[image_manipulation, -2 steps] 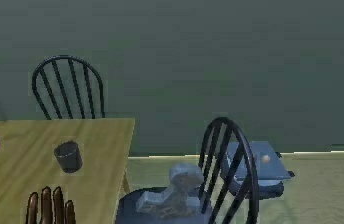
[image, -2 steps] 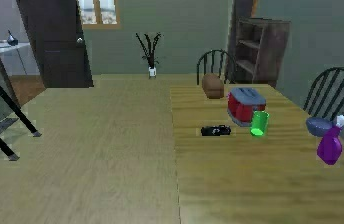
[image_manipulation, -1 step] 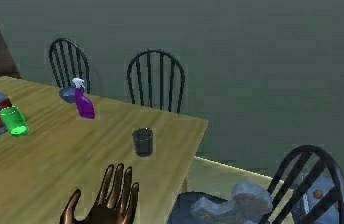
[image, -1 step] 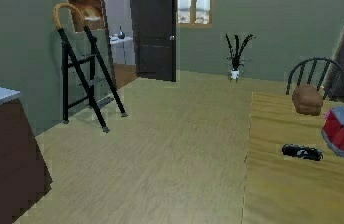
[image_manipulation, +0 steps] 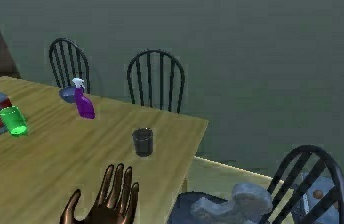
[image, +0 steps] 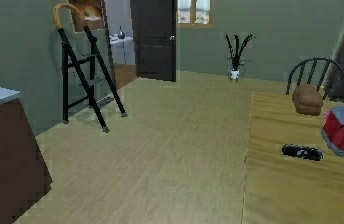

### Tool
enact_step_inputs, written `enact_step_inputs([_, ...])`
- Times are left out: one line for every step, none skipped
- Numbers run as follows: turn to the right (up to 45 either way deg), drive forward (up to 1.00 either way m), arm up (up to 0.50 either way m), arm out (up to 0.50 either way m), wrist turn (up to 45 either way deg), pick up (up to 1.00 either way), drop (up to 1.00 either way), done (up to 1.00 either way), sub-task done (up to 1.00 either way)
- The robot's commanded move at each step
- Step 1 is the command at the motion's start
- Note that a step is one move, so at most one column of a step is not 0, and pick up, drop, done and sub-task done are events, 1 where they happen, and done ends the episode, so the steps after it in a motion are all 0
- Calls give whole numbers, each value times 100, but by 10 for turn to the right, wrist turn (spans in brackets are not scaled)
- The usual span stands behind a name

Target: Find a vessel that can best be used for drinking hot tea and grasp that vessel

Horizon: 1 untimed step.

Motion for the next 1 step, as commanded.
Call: enact_step_inputs([0,0,36,0,0,0,0,0,0])
